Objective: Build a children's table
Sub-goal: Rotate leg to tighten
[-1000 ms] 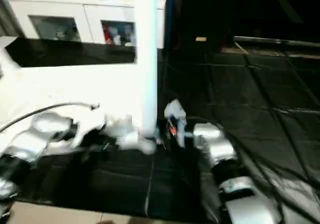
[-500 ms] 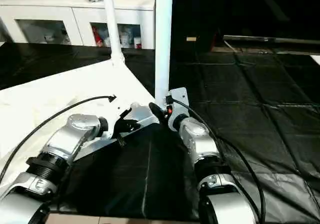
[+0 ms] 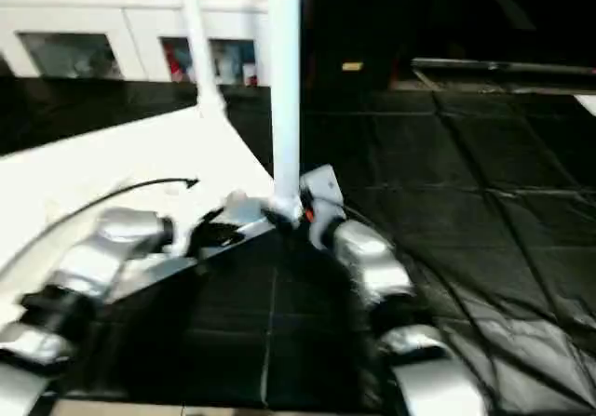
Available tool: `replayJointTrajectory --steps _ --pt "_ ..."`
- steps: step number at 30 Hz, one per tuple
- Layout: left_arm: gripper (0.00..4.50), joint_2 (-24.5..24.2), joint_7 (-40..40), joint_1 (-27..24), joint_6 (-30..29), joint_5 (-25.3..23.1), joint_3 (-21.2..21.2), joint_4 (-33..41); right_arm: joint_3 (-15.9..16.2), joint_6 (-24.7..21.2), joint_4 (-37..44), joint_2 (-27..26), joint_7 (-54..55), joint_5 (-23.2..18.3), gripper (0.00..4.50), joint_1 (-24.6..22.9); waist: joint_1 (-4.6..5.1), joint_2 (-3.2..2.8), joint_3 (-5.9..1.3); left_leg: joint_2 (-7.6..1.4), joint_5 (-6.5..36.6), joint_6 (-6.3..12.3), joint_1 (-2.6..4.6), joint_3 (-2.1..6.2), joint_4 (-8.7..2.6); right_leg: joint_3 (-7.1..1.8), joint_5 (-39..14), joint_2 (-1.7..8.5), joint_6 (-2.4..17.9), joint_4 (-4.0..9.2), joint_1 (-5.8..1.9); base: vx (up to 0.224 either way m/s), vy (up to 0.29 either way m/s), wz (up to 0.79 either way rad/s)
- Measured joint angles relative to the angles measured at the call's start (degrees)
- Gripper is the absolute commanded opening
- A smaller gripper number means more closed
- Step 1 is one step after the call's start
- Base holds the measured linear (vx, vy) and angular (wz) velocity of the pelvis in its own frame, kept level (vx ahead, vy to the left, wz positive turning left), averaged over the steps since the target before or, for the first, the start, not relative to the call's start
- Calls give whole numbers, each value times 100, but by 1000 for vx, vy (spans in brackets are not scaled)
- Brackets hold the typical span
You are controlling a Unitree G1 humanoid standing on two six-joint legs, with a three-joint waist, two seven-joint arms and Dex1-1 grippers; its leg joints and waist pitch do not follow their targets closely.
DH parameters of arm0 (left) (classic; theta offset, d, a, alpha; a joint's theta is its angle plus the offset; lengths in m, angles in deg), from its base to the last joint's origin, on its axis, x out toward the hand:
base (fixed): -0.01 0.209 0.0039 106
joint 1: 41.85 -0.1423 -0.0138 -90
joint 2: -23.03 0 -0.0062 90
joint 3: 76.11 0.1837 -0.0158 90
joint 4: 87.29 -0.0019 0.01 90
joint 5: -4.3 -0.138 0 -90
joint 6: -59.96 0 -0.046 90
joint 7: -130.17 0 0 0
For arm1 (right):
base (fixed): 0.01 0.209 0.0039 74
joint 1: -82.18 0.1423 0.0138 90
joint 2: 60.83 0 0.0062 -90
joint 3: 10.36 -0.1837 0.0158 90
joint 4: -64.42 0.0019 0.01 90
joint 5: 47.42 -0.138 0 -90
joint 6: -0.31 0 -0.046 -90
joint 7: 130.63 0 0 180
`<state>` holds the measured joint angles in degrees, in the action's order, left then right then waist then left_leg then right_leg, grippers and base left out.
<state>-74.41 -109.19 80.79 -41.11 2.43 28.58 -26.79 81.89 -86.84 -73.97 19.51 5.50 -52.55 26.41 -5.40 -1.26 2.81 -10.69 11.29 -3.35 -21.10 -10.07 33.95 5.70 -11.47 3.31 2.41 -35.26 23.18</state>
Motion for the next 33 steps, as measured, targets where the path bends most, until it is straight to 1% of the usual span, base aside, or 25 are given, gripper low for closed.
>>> replayJointTrajectory --steps 3,4,7,11,13,15,17,19,24,27,29,31,32,33 --pt "0 -202 -349 -64 235 69 71 16 39 9 56 311 -688 -137 445 -56 -50 0 0 -2 6 10 -6 0 19 0 1 1 1 -2 0 0 0 0" --pt "0 -297 -507 -74 340 99 128 15 57 20 102 489 -1043 -176 445 -56 -72 0 0 -3 7 11 -6 0 26 0 1 1 2 -3 -2 0 0 0" --pt "0 -475 -861 -95 540 107 203 10 100 21 149 774 -1875 -283 445 -55 -103 4 1 -6 6 9 -2 0 34 1 4 1 4 -11 -5 0 0 0" --pt "0 -630 -1229 -122 713 113 222 9 119 -110 203 935 -2571 -485 445 -38 -119 5 2 -9 4 7 1 -1 40 1 4 1 4 -24 -5 0 0 0" --pt "0 -709 -1421 -137 811 128 270 9 196 -167 309 1043 -2985 -573 445 15 -134 5 1 -9 4 8 1 0 43 1 3 1 4 -26 -7 0 0 0" --pt "0 -754 -1518 -141 874 152 307 9 270 -169 330 1073 -3208 -580 445 80 -143 10 -1 -10 4 8 1 -1 47 1 3 1 4 -27 -7 0 0 0" --pt "0 -783 -1624 -141 938 163 339 9 424 -168 334 1072 -3470 -568 445 155 -150 13 -3 -10 4 8 0 -1 49 1 3 2 4 -29 -8 0 0 0" --pt "0 -801 -1710 -141 1010 175 386 10 522 -154 333 1049 -3626 -538 445 172 -177 17 -3 -10 4 8 0 -1 50 1 3 2 4 -29 -8 0 0 0" --pt "0 -841 -1856 -170 1038 174 434 113 562 -144 306 919 -3745 -522 445 271 -213 41 2 -11 4 8 2 -1 51 1 3 3 4 -34 -8 0 0 0" --pt "0 -840 -1889 -180 1041 174 453 162 563 -229 307 841 -3796 -564 445 348 -256 53 2 -11 3 7 3 -1 52 1 3 3 4 -36 -8 0 0 0" --pt "0 -841 -1922 -193 1044 177 474 195 565 -298 307 833 -3868 -596 416 381 -281 60 -1 -11 4 7 3 -2 51 1 3 3 4 -36 -8 0 0 0" --pt "0 -844 -1934 -202 1059 177 481 220 592 -376 306 835 -3928 -626 397 384 -286 65 0 -11 4 7 2 -2 51 1 3 3 4 -35 -8 0 0 0" --pt "0 -850 -1936 -202 1075 178 483 220 612 -401 298 838 -3972 -628 397 385 -285 67 1 -11 4 7 2 -2 52 1 3 3 4 -36 -8 0 0 0" --pt "0 -858 -1936 -202 1086 178 483 220 620 -416 288 841 -4016 -630 382 385 -284 70 3 -11 3 7 3 -2 52 1 3 3 4 -38 -8 0 0 0"
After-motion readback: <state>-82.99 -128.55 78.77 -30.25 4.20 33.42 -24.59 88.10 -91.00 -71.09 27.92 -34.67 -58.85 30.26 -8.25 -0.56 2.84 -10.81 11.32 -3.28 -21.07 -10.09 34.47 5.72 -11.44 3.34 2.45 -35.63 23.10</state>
